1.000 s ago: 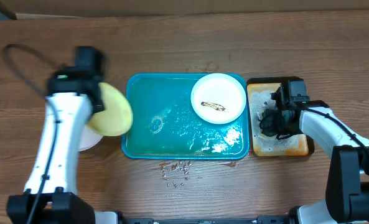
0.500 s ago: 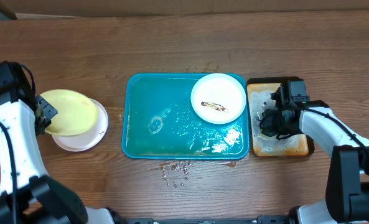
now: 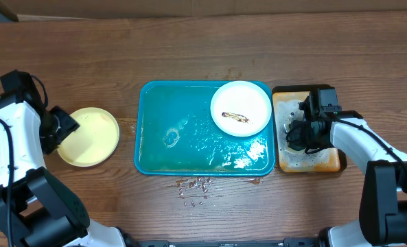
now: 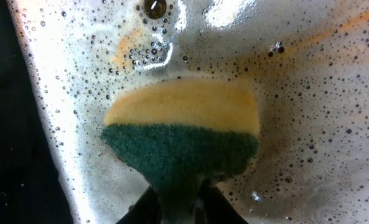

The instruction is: Clean dirty plates on tray and stack at the side

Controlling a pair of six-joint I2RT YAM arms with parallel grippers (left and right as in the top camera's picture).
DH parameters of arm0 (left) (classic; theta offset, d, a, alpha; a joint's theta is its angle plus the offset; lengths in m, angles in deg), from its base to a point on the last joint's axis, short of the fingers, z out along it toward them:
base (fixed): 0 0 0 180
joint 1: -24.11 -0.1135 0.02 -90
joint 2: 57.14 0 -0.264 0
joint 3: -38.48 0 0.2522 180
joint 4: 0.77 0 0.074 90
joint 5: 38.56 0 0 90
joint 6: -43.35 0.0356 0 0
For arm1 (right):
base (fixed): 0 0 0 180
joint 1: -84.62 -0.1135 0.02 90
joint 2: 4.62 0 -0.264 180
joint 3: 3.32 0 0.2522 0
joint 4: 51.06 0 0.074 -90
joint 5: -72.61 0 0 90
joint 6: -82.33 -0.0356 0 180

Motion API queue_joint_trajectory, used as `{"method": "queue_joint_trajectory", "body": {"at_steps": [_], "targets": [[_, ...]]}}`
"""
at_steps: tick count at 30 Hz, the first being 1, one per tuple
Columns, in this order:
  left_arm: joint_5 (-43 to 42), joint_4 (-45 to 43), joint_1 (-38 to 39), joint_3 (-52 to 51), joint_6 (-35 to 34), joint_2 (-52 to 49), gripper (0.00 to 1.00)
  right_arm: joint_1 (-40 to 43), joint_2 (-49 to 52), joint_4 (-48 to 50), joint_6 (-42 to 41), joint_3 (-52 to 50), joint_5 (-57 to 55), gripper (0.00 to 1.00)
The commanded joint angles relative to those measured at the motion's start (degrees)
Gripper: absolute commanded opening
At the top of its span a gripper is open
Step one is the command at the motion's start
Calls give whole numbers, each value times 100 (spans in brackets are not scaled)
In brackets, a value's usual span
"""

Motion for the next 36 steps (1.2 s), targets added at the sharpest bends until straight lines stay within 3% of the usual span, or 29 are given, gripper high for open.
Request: {"method": "queue_joint_trajectory", "body": {"at_steps": [1, 4, 11, 19, 25, 33, 36], "targets": [[-1945, -111, 492, 153, 1071, 76, 60, 0, 52, -81, 17, -175, -39, 18], [-2481, -332, 1108, 153, 1576, 76, 62, 0, 52, -83, 17, -175, -39, 18], [-2476, -1429, 2734, 153, 1768, 68, 75, 0, 52, -83, 0, -175, -39, 18], [-1353, -2826, 4299, 151, 1755, -173, 82, 0, 52, -83, 0, -175, -39, 18], [-944, -3652, 4959, 151, 1759, -791, 88, 0, 52, -83, 0, -175, -39, 18], [-946, -4321, 5123, 151, 1757, -1690, 70, 0, 52, -157, 0, -175, -37, 18], [-901, -4317, 5121, 151, 1753, -1891, 54, 0, 52, -175, 0, -175, -37, 18]]}}
